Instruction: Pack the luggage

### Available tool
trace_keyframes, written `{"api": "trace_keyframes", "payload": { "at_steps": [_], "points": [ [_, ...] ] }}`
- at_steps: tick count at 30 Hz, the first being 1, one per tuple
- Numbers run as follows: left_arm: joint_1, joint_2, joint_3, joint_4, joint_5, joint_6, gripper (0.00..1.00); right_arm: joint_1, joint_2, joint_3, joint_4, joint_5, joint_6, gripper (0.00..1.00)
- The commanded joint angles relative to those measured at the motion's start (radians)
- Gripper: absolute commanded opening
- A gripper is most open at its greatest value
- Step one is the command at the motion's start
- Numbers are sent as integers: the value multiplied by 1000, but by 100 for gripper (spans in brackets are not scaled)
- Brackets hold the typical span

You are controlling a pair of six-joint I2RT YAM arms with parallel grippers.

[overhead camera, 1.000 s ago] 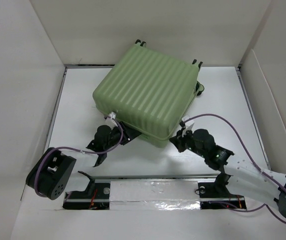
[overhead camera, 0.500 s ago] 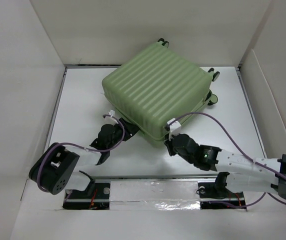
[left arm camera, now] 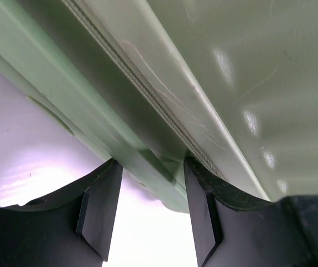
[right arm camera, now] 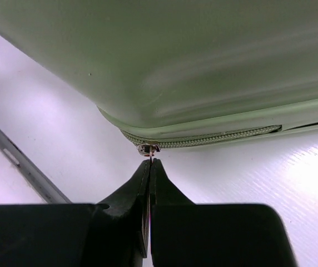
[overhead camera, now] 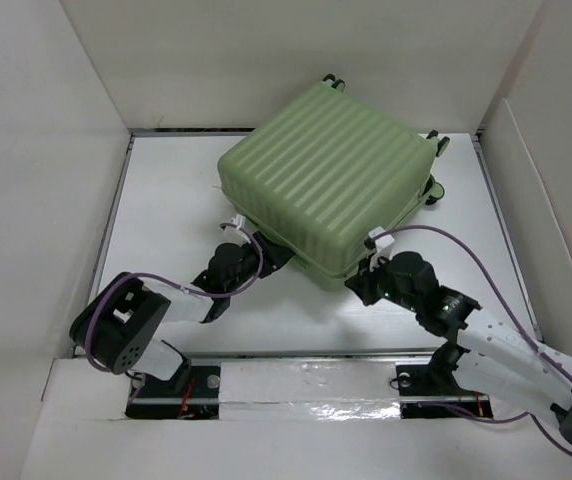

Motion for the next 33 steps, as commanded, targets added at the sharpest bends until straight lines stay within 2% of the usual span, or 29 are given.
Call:
{"api": "trace_keyframes", "payload": {
  "at_steps": [1, 2, 6, 8, 11, 13, 16, 17, 20, 21, 25, 27, 30, 33],
  "points": [
    [8, -3, 67, 81, -26, 18, 46, -78, -14, 38, 14, -241, -75, 0],
    [8, 6, 73, 80, -21, 21, 46, -65, 0, 40, 31, -263, -61, 0],
    [8, 44, 97, 103, -6, 20, 45, 158, 29, 14, 36, -165, 13, 0],
    [-1, 70, 105, 121, -4, 15, 43, 214, 39, 20, 17, -148, 51, 0],
    [-1, 95, 111, 165, -9, -6, 37, 312, 46, 49, 19, -102, 92, 0],
    [-13, 112, 113, 185, -19, -19, 29, 361, 72, 66, 34, -42, 109, 0],
    [-76, 124, 125, 190, -50, -23, 27, 373, 155, 97, 133, 40, 135, 0],
    [-91, 127, 128, 190, -58, -23, 25, 383, 186, 116, 214, 63, 148, 0],
    [-125, 142, 128, 196, -69, -28, 18, 392, 319, 140, 360, 188, 180, 0],
    [-125, 147, 125, 202, -64, -28, 13, 392, 350, 150, 399, 243, 178, 0],
    [-125, 142, 99, 202, -52, -23, 0, 392, 407, 163, 525, 332, 178, 0],
    [-125, 141, 91, 204, -50, -22, 0, 392, 433, 182, 566, 344, 142, 0],
    [-148, 147, 91, 201, -43, -3, 0, 378, 534, 279, 523, 384, 102, 0],
    [-173, 150, 96, 201, -47, 20, 3, 355, 630, 342, 597, 374, 68, 0]
  ]
}}
